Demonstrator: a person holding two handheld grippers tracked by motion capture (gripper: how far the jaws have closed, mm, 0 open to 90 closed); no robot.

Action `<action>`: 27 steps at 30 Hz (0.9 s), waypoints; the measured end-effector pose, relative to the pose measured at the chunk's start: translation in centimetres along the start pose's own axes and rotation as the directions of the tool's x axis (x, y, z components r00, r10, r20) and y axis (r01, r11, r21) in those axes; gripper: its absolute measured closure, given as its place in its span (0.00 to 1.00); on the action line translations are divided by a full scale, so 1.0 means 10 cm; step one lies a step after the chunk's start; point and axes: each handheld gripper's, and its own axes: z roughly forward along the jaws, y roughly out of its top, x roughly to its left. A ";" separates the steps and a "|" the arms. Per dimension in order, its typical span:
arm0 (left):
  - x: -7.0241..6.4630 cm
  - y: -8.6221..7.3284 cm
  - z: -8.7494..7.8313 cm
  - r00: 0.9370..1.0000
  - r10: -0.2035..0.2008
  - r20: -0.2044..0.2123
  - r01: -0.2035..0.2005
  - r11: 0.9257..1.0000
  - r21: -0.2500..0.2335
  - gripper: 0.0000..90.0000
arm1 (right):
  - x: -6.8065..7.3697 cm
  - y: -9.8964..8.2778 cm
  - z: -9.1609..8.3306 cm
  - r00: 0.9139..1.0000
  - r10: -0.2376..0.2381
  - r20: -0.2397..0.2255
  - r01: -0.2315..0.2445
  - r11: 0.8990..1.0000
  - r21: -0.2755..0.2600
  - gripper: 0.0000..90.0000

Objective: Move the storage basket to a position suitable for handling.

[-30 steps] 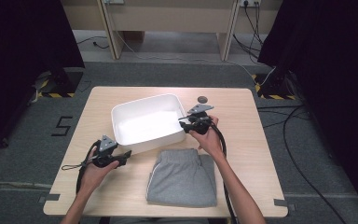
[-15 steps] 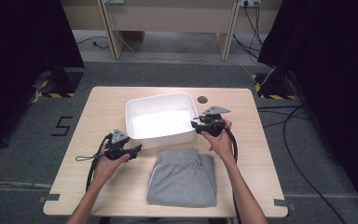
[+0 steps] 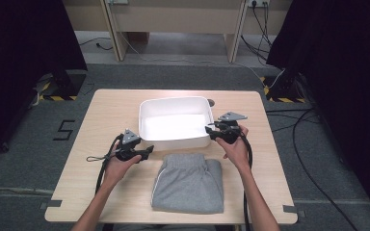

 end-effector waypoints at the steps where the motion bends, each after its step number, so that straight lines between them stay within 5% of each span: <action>1: 0.00 0.00 0.00 1.000 0.000 0.000 0.000 1.000 0.000 0.38 | 0.00 0.00 0.00 1.000 0.000 0.000 0.000 1.000 0.000 0.57; 10: -0.06 0.02 0.03 1.000 0.011 0.026 -0.011 1.000 -0.023 0.39 | -0.01 -0.18 -0.16 0.999 0.046 0.014 -0.045 0.997 -0.061 0.56; 27: -0.08 0.08 0.04 0.998 0.007 0.064 -0.003 0.998 -0.060 0.41 | -0.03 -0.24 -0.29 0.998 0.051 0.032 -0.050 0.998 -0.045 0.55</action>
